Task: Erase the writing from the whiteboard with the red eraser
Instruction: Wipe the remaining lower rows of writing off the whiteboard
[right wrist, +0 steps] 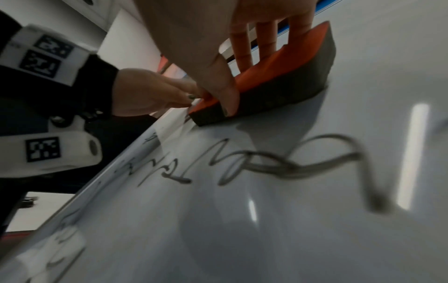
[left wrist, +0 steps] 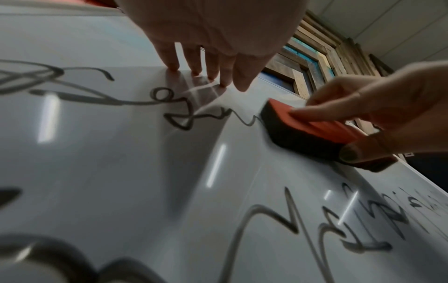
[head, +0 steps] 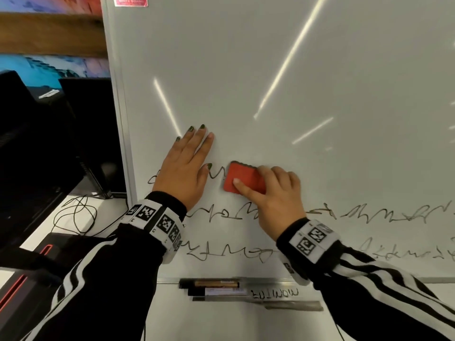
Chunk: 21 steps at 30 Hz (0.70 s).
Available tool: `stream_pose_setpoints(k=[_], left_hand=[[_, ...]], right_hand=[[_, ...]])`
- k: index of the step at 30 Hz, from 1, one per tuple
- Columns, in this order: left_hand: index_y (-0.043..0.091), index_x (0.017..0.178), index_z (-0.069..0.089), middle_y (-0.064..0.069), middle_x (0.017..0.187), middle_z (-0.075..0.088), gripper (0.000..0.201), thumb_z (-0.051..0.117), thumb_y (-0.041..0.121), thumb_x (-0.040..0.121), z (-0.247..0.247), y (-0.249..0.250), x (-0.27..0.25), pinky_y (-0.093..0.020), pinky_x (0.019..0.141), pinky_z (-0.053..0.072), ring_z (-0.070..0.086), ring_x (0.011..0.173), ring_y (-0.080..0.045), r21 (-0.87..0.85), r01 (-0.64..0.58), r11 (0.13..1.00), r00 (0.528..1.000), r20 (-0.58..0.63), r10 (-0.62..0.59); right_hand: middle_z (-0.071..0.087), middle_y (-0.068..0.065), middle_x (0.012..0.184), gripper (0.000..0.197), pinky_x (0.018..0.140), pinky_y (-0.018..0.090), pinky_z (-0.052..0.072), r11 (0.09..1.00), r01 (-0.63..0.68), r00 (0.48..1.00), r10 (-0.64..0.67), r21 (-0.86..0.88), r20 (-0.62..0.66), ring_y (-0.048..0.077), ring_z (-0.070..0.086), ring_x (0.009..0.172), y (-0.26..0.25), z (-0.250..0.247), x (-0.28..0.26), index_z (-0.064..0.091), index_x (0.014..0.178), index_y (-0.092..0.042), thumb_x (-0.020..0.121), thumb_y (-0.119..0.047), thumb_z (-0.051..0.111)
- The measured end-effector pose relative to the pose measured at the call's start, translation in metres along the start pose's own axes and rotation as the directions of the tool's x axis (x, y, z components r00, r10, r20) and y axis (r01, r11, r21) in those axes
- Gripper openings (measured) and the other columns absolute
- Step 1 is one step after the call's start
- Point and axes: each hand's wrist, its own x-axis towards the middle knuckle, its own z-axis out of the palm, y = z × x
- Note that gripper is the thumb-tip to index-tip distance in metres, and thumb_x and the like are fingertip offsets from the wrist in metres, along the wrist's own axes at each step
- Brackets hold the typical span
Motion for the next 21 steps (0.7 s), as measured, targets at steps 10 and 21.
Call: stream_pose_setpoints(k=[10, 21], left_hand=[[0.014, 0.147, 0.023, 0.002, 0.153, 0.014, 0.056, 0.03, 0.028, 0.093, -0.011, -0.007, 0.003, -0.027, 0.117, 0.004, 0.006, 0.142, -0.011, -0.102, -0.013, 0.995, 0.997, -0.076, 0.005], [0.011, 0.145, 0.028, -0.008, 0.152, 0.025, 0.055, 0.034, 0.026, 0.092, -0.028, -0.049, -0.007, -0.041, 0.116, 0.015, 0.015, 0.141, -0.018, -0.079, 0.093, 0.992, 0.991, -0.087, -0.1]], right_hand=[[0.057, 0.019, 0.114, 0.069, 0.086, 0.048, 0.029, 0.993, -0.098, 0.994, 0.095, -0.06, -0.056, 0.035, 0.043, 0.102, 0.026, -0.011, -0.027, 0.065, 0.118, -0.031, 0.059, 0.005, 0.074], [0.048, 0.016, 0.12, 0.054, 0.087, 0.049, 0.027, 0.992, 0.118, 0.993, -0.118, 0.042, 0.002, 0.034, 0.041, 0.104, -0.045, 0.02, 0.035, 0.059, 0.125, -0.029, 0.078, -0.013, 0.036]])
